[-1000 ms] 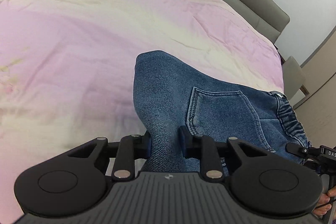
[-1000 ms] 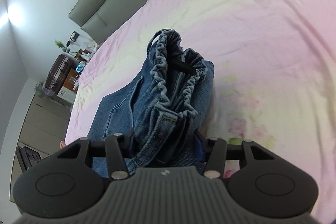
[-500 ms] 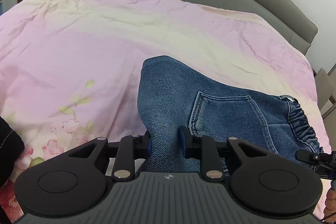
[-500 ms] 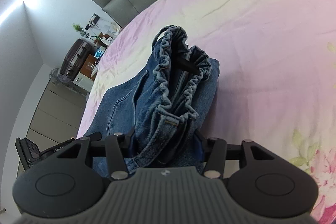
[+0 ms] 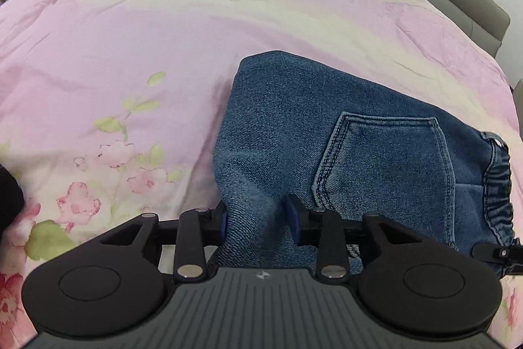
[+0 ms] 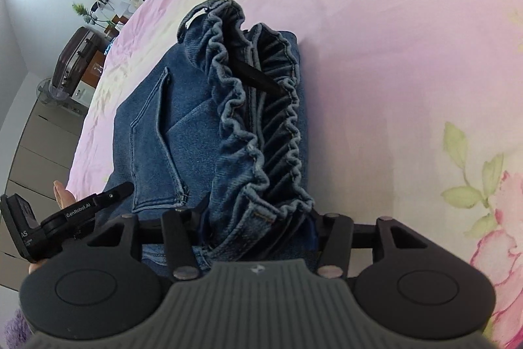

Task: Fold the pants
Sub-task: 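Open both grippers and lift them away from the folded jeans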

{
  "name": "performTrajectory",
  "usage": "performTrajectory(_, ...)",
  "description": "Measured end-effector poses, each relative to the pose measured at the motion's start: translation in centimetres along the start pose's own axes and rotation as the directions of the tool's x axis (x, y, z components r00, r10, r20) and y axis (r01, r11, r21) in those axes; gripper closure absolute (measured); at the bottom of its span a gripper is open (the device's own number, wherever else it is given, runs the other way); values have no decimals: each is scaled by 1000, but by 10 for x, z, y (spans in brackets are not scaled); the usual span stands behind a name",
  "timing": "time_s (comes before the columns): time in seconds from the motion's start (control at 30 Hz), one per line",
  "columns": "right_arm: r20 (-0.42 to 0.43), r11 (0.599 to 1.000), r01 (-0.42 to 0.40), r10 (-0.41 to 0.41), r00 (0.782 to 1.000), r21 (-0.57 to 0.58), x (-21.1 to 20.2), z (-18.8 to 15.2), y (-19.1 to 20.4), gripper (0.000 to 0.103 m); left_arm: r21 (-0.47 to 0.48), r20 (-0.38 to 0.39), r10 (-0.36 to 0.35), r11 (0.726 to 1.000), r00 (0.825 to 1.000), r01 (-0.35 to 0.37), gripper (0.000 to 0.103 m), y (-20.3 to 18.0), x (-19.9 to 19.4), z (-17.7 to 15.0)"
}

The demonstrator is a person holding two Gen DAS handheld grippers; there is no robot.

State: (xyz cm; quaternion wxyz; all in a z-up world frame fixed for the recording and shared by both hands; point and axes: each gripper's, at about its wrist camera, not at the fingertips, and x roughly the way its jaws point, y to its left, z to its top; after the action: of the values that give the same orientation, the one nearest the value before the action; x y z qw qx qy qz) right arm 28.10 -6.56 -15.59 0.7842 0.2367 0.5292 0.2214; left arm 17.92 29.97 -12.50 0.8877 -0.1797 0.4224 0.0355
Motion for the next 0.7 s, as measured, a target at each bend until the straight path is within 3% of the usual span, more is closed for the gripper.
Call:
performTrajectory(0.1,-5,1000,23,-23,1000,-11,-3,4,5,43,-38,16,43,998,999,-43,50,-1,-5,-2)
performTrajectory(0.17,23,995,58,-56,998,-77,-11,5,15,37,-44,30,97,994,995,-96,40,-9,-15,-4)
performTrajectory(0.33,109,953,157,-132,985,-261,-40,-3,42,37,-23,103,200,980,974,-199,40,-32,-48,-7)
performTrajectory(0.47,196,925,191,-131,972,-328,-84,-18,47,37,-29,159,209,978,965,-207,39,-57,-81,-11)
performTrajectory(0.7,373,850,238,-53,926,-470,-164,-47,87,29,104,272,173,973,947,-208,36,-124,-141,-27)
